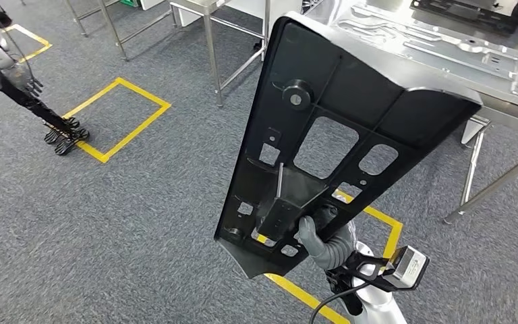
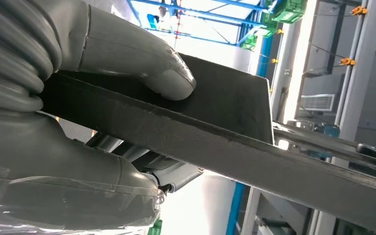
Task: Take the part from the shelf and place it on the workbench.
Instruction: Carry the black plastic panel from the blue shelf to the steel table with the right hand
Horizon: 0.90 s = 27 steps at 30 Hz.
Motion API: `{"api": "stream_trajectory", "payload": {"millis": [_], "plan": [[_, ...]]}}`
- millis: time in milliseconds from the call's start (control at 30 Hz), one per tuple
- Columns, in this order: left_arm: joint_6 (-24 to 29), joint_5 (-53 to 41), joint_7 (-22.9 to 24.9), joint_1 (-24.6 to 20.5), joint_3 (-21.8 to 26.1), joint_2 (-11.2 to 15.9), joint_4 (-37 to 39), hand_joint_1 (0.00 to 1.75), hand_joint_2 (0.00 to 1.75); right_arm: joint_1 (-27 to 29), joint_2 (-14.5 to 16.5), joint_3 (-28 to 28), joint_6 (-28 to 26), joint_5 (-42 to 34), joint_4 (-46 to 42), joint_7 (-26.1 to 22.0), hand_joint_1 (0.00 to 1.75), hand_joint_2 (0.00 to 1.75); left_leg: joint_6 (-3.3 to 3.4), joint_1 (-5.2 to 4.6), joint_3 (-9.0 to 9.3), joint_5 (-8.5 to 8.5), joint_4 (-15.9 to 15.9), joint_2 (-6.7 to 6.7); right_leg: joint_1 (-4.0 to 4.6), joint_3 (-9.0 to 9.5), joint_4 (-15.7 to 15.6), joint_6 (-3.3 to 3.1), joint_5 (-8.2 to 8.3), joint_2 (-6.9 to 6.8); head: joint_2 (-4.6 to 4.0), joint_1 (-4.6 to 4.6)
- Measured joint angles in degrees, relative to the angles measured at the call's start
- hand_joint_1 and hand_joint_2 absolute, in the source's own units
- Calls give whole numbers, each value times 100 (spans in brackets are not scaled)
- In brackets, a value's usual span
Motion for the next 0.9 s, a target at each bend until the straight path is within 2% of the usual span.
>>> {"api": "stream_trajectory", "payload": {"millis": [100, 133, 200, 233, 267, 300, 333, 367, 400, 433, 500, 533, 600, 633, 667, 700, 733, 767, 800, 833, 900], "plan": [[-7, 12, -13, -15, 4, -11, 0, 0, 175, -32, -2, 33, 0, -5, 33, 1, 175, 175, -67, 7, 27, -13, -11, 68, -9, -4, -16, -46, 13, 114, 0, 0], [-11, 16, -23, -27, 7, -18, 0, 0, 175, -61, -2, 52, 0, -9, 53, 1, 175, 175, -107, 19, 2, -91, 87, -9, -24, 3, -38, -84, 29, 183, 0, 0], [-22, 20, -49, -17, 23, -25, 0, 0, 175, -110, -2, 106, -1, -15, 114, 2, 175, 175, -178, 42, -424, -511, 1006, -283, -53, 24, -68, -158, 62, 403, 0, -2], [-31, 21, -66, -4, 32, -27, 0, 0, 175, -126, -3, 132, -4, -17, 143, 2, 175, 175, -193, 49, -620, -647, 1397, -419, -49, 25, -64, -176, 64, 515, 0, -2], [-39, 21, -81, 9, 38, -26, 0, 0, 175, -126, -5, 152, -10, -17, 165, 2, 175, 175, -194, 49, -738, -652, 1585, -462, -46, 28, -55, -180, 61, 629, 0, -2], [-49, 21, -97, 10, 39, -26, 0, 0, 175, -120, -6, 158, -17, -17, 170, 2, 175, 175, -180, 49, -616, -434, 1268, -490, -45, 35, -46, -172, 56, 704, 0, -2], [-61, 21, -109, 10, 39, -23, 0, 0, 175, -115, -7, 161, -25, -17, 172, 2, 175, 175, -158, 51, -434, -207, 832, -575, -48, 41, -37, -161, 47, 770, 0, -2], [-77, 21, -119, 8, 40, -20, 0, 0, 175, -111, -8, 162, -30, -17, 169, 1, 175, 175, -135, 53, -263, -50, 440, -691, -44, 37, -21, -141, 38, 833, 0, -2], [-97, 21, -128, 6, 40, -17, 0, 0, 175, -102, -8, 162, -34, -15, 166, 1, 175, 175, -111, 51, -136, 46, 159, -785, -47, 23, -8, -116, 35, 891, 0, -2], [-119, 21, -139, 4, 41, -15, 0, 0, 175, -87, -8, 161, -37, -11, 163, 1, 175, 175, -84, 42, -78, 62, 31, -847, -55, 5, -2, -84, 35, 943, 0, -2], [-150, 21, -168, -9, 41, -19, 0, 0, 175, -45, -9, 159, -47, -3, 156, 2, 175, 175, -24, 33, -56, 56, 2, -788, -66, -20, -10, -9, 46, 1033, 0, -2], [-158, 21, -184, -19, 42, -22, 0, 0, 175, -27, -10, 157, -55, 0, 152, 1, 175, 175, 12, 40, -43, 68, -22, -733, -64, -26, 8, 24, 28, 997, 0, -2], [-161, 22, -212, -31, 42, -33, 0, 0, 175, -28, -10, 156, -66, 4, 148, 1, 175, 175, 83, 66, -19, 90, -73, -611, -49, -165, 301, 79, -166, 747, 0, -1], [-160, 22, -222, -27, 42, -40, 0, 0, 175, -34, -10, 157, -68, 7, 151, 0, 175, 175, 105, 61, -13, 89, -81, -545, -58, -323, 622, 96, -341, 585, 0, 0], [-160, 22, -229, -18, 42, -46, 0, 0, 175, -41, -9, 158, -68, 8, 160, 0, 175, 175, 120, 56, -14, 82, -80, -480, -70, -526, 1013, 116, -525, 483, 0, 0], [-165, 22, -232, -9, 42, -52, 0, 0, 175, -38, -10, 157, -68, 9, 172, 0, 175, 175, 124, 51, -15, 75, -76, -411, -86, -712, 1363, 134, -652, 437, 0, 0], [-179, 21, -235, -2, 42, -58, 0, 0, 175, -30, -11, 154, -67, 9, 187, 1, 175, 175, 124, 49, -14, 65, -71, -344, -100, -826, 1568, 147, -683, 413, 0, 0], [-197, 20, -237, -1, 42, -63, 0, 0, 175, -24, -12, 151, -67, 10, 198, 1, 175, 175, 118, 49, -10, 52, -64, -280, -110, -830, 1555, 154, -602, 392, 0, -1], [-218, 18, -240, -2, 42, -69, 0, 0, 175, -21, -13, 144, -66, 14, 205, 2, 175, 175, 107, 49, 1, 36, -55, -220, -114, -707, 1305, 151, -425, 354, 0, 0], [-234, 14, -244, -4, 41, -75, 0, 0, 175, -19, -13, 134, -66, 21, 208, 2, 175, 175, 92, 48, 17, 18, -47, -165, -113, -505, 919, 138, -217, 284, 0, 0], [-248, 6, -255, -7, 41, -84, -1, 0, 175, -19, -11, 109, -64, 43, 202, 1, 175, 175, 42, 22, 52, -25, -31, -69, -70, -146, 221, 77, 29, 82, 0, 0]]}}
